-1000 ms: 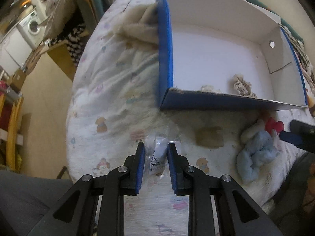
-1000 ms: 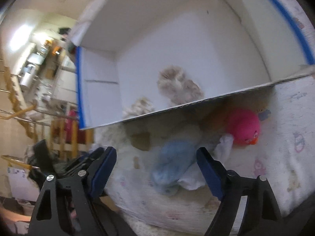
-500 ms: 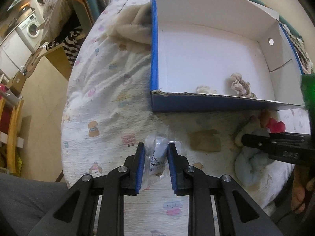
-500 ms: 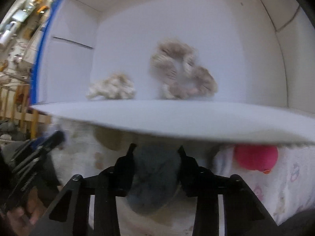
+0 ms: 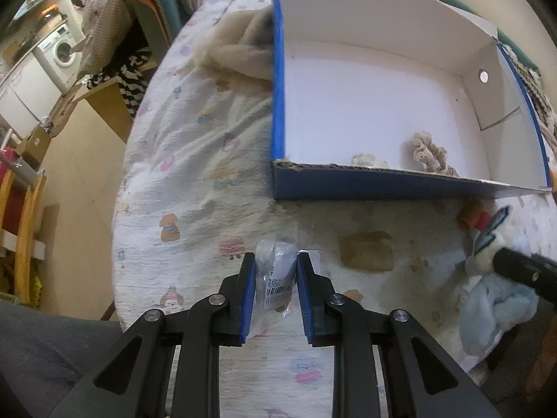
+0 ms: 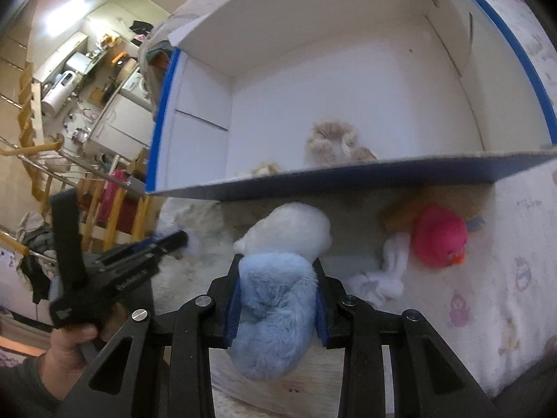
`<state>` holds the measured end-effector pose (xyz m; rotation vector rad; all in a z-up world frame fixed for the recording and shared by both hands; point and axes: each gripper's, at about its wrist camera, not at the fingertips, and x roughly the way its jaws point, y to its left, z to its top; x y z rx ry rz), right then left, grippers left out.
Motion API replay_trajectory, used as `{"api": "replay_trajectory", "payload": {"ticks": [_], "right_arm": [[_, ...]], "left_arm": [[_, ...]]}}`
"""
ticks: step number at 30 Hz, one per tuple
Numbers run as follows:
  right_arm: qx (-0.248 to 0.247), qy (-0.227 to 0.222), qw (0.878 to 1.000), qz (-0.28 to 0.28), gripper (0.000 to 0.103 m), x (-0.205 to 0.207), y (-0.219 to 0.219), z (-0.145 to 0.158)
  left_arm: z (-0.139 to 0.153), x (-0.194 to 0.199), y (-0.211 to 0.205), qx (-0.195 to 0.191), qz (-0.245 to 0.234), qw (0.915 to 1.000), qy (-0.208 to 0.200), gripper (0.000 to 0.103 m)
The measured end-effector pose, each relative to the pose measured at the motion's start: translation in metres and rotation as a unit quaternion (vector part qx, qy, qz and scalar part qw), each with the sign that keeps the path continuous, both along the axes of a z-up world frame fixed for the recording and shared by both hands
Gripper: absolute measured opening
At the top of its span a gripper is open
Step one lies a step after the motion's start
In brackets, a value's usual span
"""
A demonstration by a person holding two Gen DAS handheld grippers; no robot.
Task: Organize soft objects
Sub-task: 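Carry the plastic bag and the blue plush over the box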
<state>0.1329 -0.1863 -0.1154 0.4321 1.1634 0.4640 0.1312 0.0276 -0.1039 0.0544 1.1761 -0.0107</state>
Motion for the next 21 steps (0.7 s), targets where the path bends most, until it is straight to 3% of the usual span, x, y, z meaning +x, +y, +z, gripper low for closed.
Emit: {"api": "replay_trajectory", "payload": {"ticks": [3,9,12,21], "right_arm": [[-0.02,0.0,1.0,0.007,0.036,-0.001,-0.001,0.002],[-0.012,-0.023,1.0,0.011,0.036,-0.006,0.0,0.012],[0.003,-0.036,0.999,0.007,0.036,-0.011,-0.005,0.023],[0.024,-0.097,0.995,-0.02,0.036,-0.018,-0.035,0.074]], "left_arm": [[0.001,0.0,0.001,0.015,0.008,0.9998,-0.008,0.021],[0.003,-0.005,0.003,0.028,0.01,0.9995,-0.01,0.021],[0.019,-0.012,0.006,0.007,0.022,0.9995,-0.023,0.021],[0.075,-0.02,-0.003,-0.001,0.024,0.996,-0.087,0.021]]}}
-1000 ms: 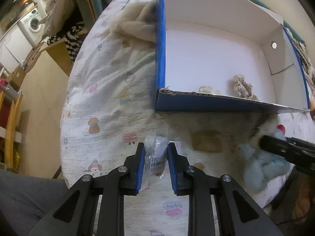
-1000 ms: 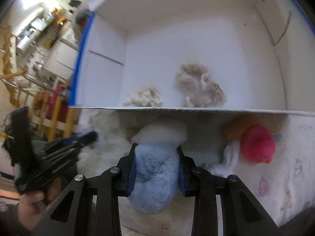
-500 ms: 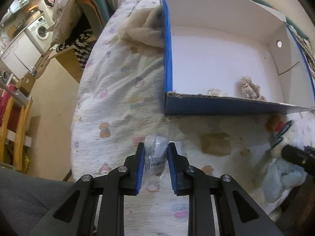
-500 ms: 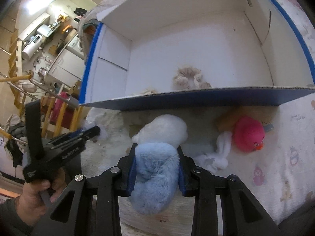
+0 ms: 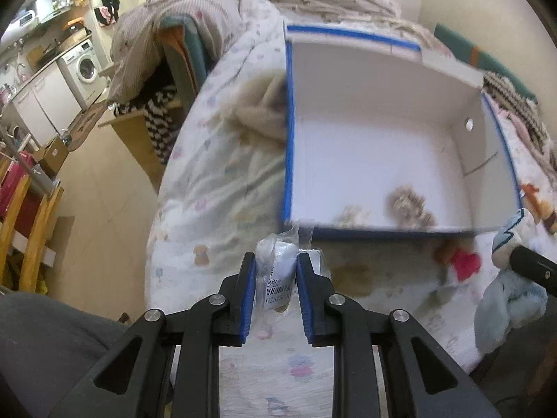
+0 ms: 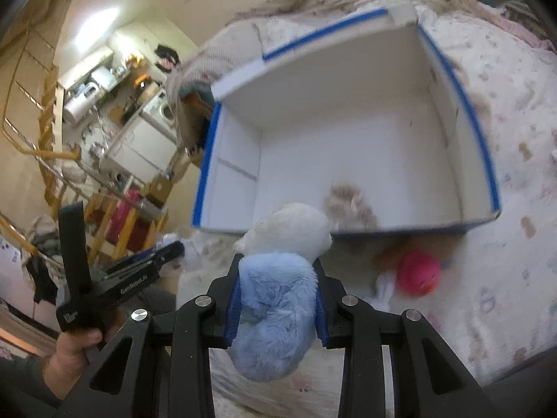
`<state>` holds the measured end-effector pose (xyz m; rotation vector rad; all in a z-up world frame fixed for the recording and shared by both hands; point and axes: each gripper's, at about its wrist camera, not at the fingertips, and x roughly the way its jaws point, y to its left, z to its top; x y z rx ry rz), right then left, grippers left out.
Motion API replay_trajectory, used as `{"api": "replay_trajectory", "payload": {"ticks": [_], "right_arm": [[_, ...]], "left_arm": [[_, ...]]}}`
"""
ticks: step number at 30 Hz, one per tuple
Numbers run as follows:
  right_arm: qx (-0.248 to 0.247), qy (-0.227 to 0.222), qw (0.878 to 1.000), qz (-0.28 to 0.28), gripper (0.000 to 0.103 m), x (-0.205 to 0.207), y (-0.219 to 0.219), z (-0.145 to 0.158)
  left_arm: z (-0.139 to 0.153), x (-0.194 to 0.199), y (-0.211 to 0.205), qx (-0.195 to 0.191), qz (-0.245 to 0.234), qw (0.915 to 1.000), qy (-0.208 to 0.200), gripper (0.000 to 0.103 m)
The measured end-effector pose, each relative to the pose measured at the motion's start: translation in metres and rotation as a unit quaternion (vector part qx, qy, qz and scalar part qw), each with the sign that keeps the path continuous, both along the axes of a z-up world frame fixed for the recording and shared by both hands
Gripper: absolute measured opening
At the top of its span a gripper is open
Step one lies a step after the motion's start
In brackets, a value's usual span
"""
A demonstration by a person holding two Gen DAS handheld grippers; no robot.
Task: Organize soft objects
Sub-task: 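Carry the plastic bag and the blue plush over the box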
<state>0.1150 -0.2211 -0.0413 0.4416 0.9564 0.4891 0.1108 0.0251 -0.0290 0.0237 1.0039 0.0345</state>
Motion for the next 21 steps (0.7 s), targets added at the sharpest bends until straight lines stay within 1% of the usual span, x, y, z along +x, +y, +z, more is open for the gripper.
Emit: {"api": "replay_trajectory", "payload": {"ticks": [3,5,9,15,18,21], "right_arm": [[0.004,-0.023,1.0,-0.016,0.036,0.007,-0.011,0.015],[-0.001,-0.038,0.999,-0.024,0.036,0.013,-0.017,0.023],[0.009,-0.035,0.999,-0.034,0.036,0.03,-0.029,0.024],[0.001,-0.033,0.999,-0.041,0.036,0.055,-0.031,0.026],[-0.008,-0.028,0.999,-0.041,0.036,0.066,-0.025,0.021],[-0.017,-0.023,0.999,-0.038,0.036,0.076,-0.022,0.016]], "left_arm": [[0.02,0.009,-0.006,-0.008,-0.002,0.9998,-0.02,0.021],[0.028,0.016,-0.012,-0.005,-0.004,0.9995,-0.031,0.021],[0.035,0.034,-0.021,0.006,-0.007,0.9994,-0.035,0.021],[0.033,0.061,-0.034,0.017,-0.01,0.9993,-0.031,0.021],[0.026,0.075,-0.04,0.023,-0.012,0.9994,-0.023,0.021],[0.019,0.088,-0.045,0.02,-0.02,0.9995,-0.013,0.021]]}}
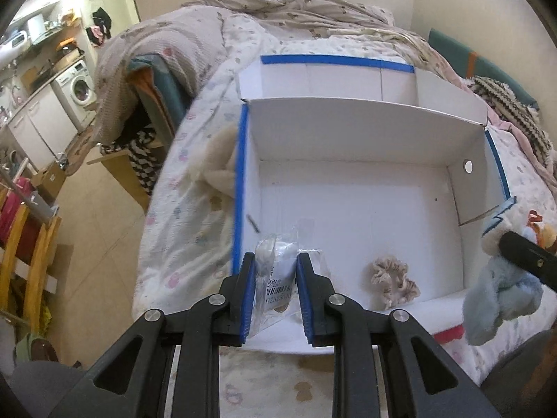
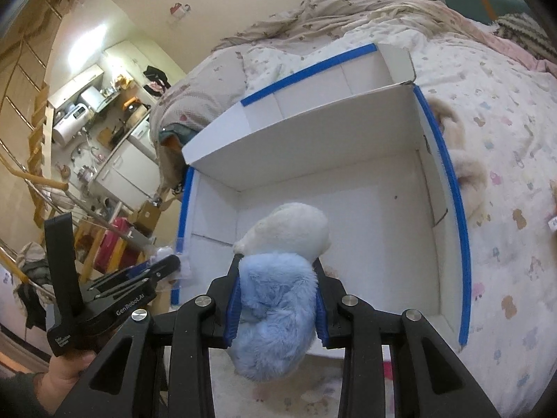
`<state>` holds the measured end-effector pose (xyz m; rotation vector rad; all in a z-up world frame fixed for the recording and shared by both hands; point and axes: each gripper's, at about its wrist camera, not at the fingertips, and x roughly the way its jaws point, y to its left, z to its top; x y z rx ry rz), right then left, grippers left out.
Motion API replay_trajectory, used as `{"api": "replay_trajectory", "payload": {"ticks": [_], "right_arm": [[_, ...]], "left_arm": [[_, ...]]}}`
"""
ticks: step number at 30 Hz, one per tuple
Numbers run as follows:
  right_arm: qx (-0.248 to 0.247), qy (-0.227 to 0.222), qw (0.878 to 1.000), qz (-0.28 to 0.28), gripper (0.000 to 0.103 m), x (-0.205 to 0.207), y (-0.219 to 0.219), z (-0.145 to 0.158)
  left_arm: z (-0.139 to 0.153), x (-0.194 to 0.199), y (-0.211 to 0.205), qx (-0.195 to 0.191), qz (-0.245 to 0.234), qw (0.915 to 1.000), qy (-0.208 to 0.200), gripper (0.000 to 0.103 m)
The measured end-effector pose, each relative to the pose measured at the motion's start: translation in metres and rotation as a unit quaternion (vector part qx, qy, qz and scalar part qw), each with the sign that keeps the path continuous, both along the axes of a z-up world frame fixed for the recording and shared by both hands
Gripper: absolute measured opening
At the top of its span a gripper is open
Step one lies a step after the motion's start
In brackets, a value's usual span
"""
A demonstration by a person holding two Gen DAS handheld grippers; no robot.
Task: Organize soft objects
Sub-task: 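Carry the plastic bag and the blue plush over the box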
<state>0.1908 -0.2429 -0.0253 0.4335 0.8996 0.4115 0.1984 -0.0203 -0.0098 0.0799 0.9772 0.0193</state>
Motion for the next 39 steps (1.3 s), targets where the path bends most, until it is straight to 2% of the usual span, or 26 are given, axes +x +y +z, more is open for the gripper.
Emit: {"api": "replay_trajectory", "payload": {"ticks": [4,13,21,26,30,39], "right_arm": [[-0.015,0.011,1.0,0.0,0.036,0.012,0.005,-0.008],[-0.033,0.047,0.998,0.004,0.038,0.038,0.013,-0.032],[-0.087,0.065,0.994,-0.002,0.038,0.055,0.021,-0.048],[-0.139,0.072,0.988,-0.002,0.038,0.061,0.028,-0.055],[-0.167,0.077,0.983,0.015,0.04,0.063,0.035,-0.061],[-0.164,0.088,0.982,0.023,0.042,0.063,0.038,-0.065]], "left_arm": [[-0.01,0.016,-0.01,0.015,-0.005,0.9998,0.009,0.021],[-0.028,0.042,-0.027,0.045,-0.03,0.9985,0.001,0.021],[-0.045,0.06,-0.031,0.052,-0.028,0.9982,0.013,0.021],[-0.057,0.068,-0.036,0.076,-0.036,0.9964,0.011,0.021],[-0.064,0.07,-0.037,0.074,-0.04,0.9963,0.015,0.021],[-0.07,0.071,-0.032,0.053,-0.038,0.9975,0.027,0.02]]}}
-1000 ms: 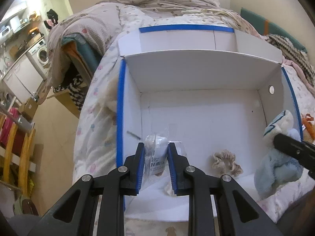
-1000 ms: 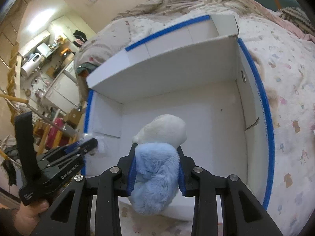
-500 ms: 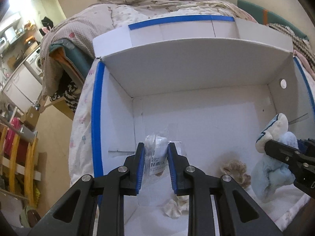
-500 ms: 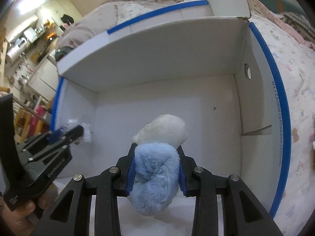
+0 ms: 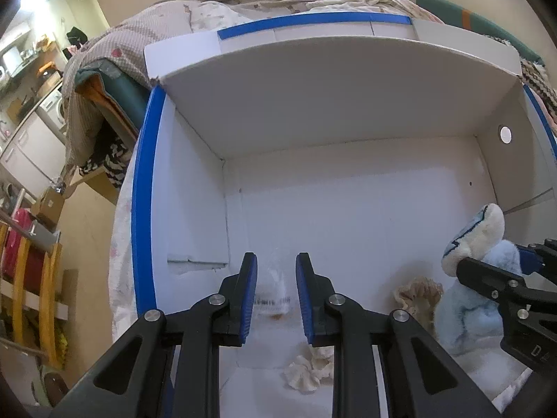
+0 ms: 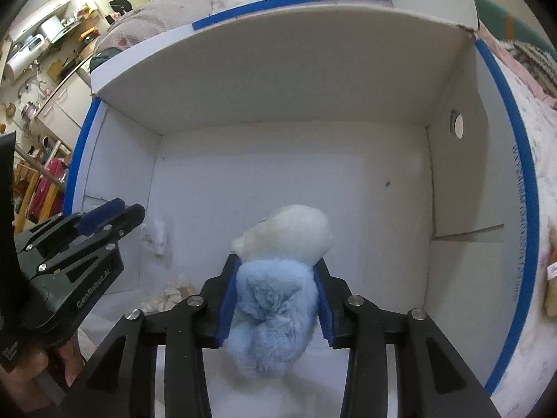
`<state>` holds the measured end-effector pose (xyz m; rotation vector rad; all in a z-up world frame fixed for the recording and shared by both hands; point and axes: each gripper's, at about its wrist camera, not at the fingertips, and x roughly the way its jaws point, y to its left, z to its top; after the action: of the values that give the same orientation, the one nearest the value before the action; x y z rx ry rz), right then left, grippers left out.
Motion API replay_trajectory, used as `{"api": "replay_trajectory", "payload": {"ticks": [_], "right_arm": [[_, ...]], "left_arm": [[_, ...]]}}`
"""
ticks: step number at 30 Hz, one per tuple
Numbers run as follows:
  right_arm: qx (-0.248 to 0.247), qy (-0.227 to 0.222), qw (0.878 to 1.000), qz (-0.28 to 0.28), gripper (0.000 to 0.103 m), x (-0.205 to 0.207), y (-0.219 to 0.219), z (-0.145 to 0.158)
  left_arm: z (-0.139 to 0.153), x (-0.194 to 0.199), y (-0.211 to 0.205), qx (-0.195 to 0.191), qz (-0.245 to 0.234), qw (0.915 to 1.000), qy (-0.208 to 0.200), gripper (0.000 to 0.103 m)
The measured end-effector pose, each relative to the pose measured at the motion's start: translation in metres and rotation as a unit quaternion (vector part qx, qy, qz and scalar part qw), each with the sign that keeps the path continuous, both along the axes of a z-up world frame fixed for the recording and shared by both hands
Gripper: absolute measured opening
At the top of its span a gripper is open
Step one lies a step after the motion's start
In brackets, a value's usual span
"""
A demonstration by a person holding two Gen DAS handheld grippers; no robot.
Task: Organize soft objects
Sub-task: 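Open both grippers to release the bag and plush into the box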
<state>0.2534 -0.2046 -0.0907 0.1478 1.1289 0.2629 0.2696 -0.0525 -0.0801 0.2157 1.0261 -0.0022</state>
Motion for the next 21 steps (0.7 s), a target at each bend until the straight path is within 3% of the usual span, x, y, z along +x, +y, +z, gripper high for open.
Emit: {"api": "replay_trajectory", "payload": {"ticks": [3,7,8,11,12,13,15,21], "right_arm": [[0.01,-0.002,1.0,-0.002,0.047,-0.001,-0.002,0.001],[0.042,-0.008,0.999,-0.021,0.072,-0.004,-0.011,0.005],[0.051,-0.012,0.998,-0.028,0.075,-0.005,-0.014,0.008],[0.071,-0.026,0.997,-0.029,0.076,-0.008,-0.017,0.017],[0.073,-0.031,0.997,-0.027,0.079,-0.009,-0.017,0.02],[0.073,-0.035,0.996,-0.024,0.086,-0.01,-0.017,0.024],[0.064,-0.05,0.996,-0.024,0.103,-0.013,-0.015,0.031],[0.083,-0.085,0.992,-0.044,0.103,-0.022,-0.024,0.047]], "left_arm": [[0.002,-0.002,0.001,-0.003,0.001,1.0,0.0,0.02],[0.005,-0.006,0.001,0.001,-0.006,1.0,-0.002,0.023],[0.006,-0.007,0.001,0.002,-0.007,1.0,-0.001,0.024],[0.01,-0.011,0.001,0.009,-0.006,0.9999,-0.007,0.04],[0.012,-0.012,0.001,0.01,-0.005,0.9999,-0.01,0.049],[0.014,-0.013,0.001,0.01,-0.005,0.9999,-0.013,0.057],[0.019,-0.016,0.0,0.008,-0.008,0.9997,-0.023,0.062],[0.034,-0.025,-0.002,0.005,-0.014,0.9993,-0.034,0.065]]}}
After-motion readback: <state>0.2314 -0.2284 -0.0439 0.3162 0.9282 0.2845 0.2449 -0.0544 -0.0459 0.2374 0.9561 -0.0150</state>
